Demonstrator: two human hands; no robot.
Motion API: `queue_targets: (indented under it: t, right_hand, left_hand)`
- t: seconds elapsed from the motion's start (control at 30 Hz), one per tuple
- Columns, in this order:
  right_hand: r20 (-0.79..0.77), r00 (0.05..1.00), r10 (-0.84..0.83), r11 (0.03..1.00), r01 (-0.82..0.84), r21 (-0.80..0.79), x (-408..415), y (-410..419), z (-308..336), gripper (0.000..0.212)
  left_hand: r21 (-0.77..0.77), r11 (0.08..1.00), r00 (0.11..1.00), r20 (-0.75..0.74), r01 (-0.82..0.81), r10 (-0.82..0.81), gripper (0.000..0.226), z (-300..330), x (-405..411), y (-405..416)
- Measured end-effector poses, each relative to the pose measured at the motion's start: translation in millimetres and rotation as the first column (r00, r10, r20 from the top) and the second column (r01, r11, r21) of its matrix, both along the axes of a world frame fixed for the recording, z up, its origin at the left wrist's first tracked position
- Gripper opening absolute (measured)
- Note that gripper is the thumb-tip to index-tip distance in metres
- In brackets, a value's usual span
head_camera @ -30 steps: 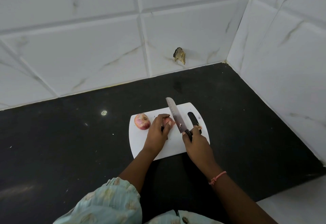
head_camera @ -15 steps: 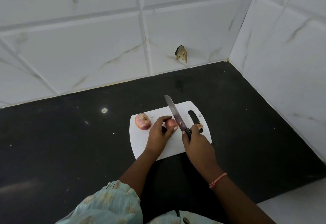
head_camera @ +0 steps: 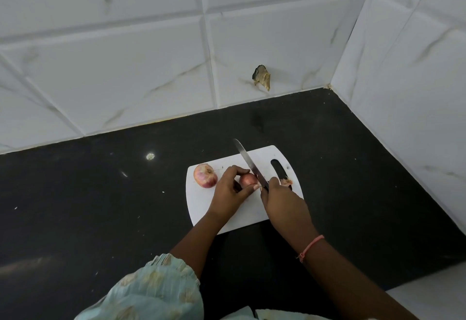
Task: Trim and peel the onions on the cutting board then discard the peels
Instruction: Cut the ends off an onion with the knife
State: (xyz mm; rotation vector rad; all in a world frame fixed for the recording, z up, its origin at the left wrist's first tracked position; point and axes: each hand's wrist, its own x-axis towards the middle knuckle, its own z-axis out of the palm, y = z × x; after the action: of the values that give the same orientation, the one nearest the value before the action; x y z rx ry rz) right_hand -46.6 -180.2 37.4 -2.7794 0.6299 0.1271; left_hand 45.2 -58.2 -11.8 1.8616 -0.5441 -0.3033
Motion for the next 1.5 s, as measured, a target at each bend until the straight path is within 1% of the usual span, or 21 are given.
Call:
queue_targets:
  t: [0.17, 0.33, 0.43, 0.57, 0.67, 0.73, 0.9, 0.97, 1.03, 1.1, 1.3, 1.37, 1.43, 1.5]
  right_hand:
    - [-0.017, 1.0, 0.007, 1.0, -0.007, 0.014, -12.3, -3.5, -1.3, 0.027]
    - [-0.106, 0.994, -0.012, 0.998, 0.018, 0.057, 0.1, -1.7, 3.0, 0.028]
    - [-0.139, 0.99, -0.011, 0.997, 0.022, 0.08, -6.0, -3.9, 4.9, 0.027]
    - [-0.125, 0.992, 0.008, 0.998, 0.0, 0.058, -15.1, -3.4, 2.4, 0.026]
    - [-0.145, 0.989, -0.002, 0.994, 0.018, 0.108, -4.6, -3.6, -1.7, 0.028]
    - [-0.127, 0.992, -0.01, 0.991, 0.027, 0.128, -9.8, -1.4, -7.3, 0.028]
    - [-0.057, 0.998, -0.039, 0.999, 0.04, 0.02, -36.1, 10.4, -21.4, 0.025]
    - [-0.063, 0.997, -0.052, 0.998, 0.053, 0.017, -33.5, 12.4, -24.1, 0.023]
    - [-0.074, 0.996, -0.056, 0.997, 0.06, 0.041, -30.4, 12.9, -23.8, 0.022]
    - [-0.068, 0.995, -0.069, 0.996, 0.073, 0.056, -30.9, 11.4, -22.9, 0.022]
    - [-0.04, 0.995, -0.086, 0.993, 0.089, 0.074, -24.7, 7.6, -21.3, 0.027]
    - [-0.034, 0.993, -0.116, 0.991, 0.118, 0.058, -21.9, 4.3, -19.9, 0.033]
    - [0.018, 0.986, -0.168, 0.986, 0.167, 0.026, -23.6, 1.6, -17.7, 0.042]
    - [0.081, 0.981, -0.178, 0.984, 0.178, 0.007, -28.6, 2.1, -17.2, 0.044]
  left_hand:
    - [0.015, 0.999, 0.999, 0.029, 0.043, -0.043, 0.033, -0.5, -0.4, 1.4]
    - [0.02, 0.999, 0.998, 0.049, 0.028, -0.029, 0.031, -2.8, 0.3, 0.0]
    - [0.024, 0.999, 0.998, 0.065, 0.022, -0.024, 0.031, -1.9, 0.1, -1.4]
    - [0.024, 0.999, 0.996, 0.077, 0.044, -0.045, 0.032, -2.3, -0.6, -1.0]
    - [0.036, 0.998, 0.993, 0.105, 0.055, -0.059, 0.032, -5.3, -0.2, -0.2]
    - [0.032, 0.999, 0.994, 0.101, 0.032, -0.035, 0.032, -6.3, -0.7, -0.9]
    - [0.019, 1.0, 0.995, 0.094, 0.02, -0.021, 0.033, -7.3, 1.2, 0.2]
    - [0.021, 1.0, 0.999, 0.043, -0.002, 0.001, 0.032, -6.4, 0.7, 1.2]
    - [-0.002, 0.999, 0.998, -0.045, -0.037, 0.036, 0.03, -3.0, -0.3, 1.4]
    - [-0.032, 0.998, 0.994, -0.094, -0.053, 0.05, 0.029, -1.0, -2.3, 2.9]
    - [-0.067, 0.997, 0.994, -0.106, -0.039, 0.031, 0.026, 0.0, -5.1, 6.6]
    - [-0.064, 0.997, 0.994, -0.104, -0.045, 0.038, 0.023, 0.5, -5.7, 6.8]
    - [-0.069, 0.996, 0.994, -0.098, -0.057, 0.05, 0.024, -0.8, -5.3, 7.2]
    - [-0.068, 0.996, 0.994, -0.089, -0.064, 0.058, 0.026, -1.9, -4.7, 7.0]
